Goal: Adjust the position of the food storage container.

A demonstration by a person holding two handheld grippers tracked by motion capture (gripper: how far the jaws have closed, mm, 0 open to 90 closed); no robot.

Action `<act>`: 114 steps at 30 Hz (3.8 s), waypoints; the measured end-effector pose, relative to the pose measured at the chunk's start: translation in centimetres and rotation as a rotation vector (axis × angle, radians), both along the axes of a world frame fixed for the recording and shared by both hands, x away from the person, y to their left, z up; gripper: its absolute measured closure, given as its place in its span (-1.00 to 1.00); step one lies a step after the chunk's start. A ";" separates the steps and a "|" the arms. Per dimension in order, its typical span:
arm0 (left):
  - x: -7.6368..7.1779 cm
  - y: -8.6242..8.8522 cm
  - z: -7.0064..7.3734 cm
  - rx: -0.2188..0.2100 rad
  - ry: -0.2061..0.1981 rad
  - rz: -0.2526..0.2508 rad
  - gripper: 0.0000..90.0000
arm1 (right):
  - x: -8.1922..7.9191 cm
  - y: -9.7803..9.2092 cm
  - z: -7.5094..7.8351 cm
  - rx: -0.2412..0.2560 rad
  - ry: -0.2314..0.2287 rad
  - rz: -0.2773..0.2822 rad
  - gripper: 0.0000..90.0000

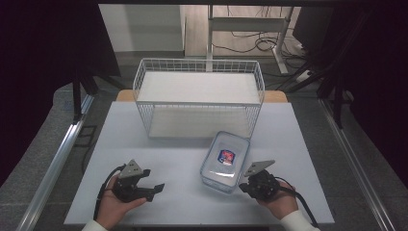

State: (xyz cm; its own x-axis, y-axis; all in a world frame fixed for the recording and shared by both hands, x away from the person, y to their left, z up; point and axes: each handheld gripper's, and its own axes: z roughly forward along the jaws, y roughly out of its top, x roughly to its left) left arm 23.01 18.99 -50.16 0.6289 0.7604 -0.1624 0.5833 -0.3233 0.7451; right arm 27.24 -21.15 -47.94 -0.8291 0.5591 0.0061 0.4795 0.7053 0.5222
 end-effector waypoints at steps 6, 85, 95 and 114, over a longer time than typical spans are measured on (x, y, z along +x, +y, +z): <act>0.0 0.0 0.0 0.001 0.003 0.000 -0.47 | 0.1 1.0 -0.4 -0.030 -0.003 0.022 0.97; 0.3 0.6 -0.2 0.018 0.020 0.031 -0.47 | 13.2 1.6 -0.5 0.046 -0.078 -0.010 0.97; 0.7 2.9 0.1 -0.022 0.005 0.110 -0.46 | 10.0 3.7 -0.3 0.017 -0.077 0.056 0.97; 0.8 3.6 0.3 -0.069 0.013 0.126 -0.49 | 6.0 6.5 -0.3 -0.011 -0.072 0.175 0.97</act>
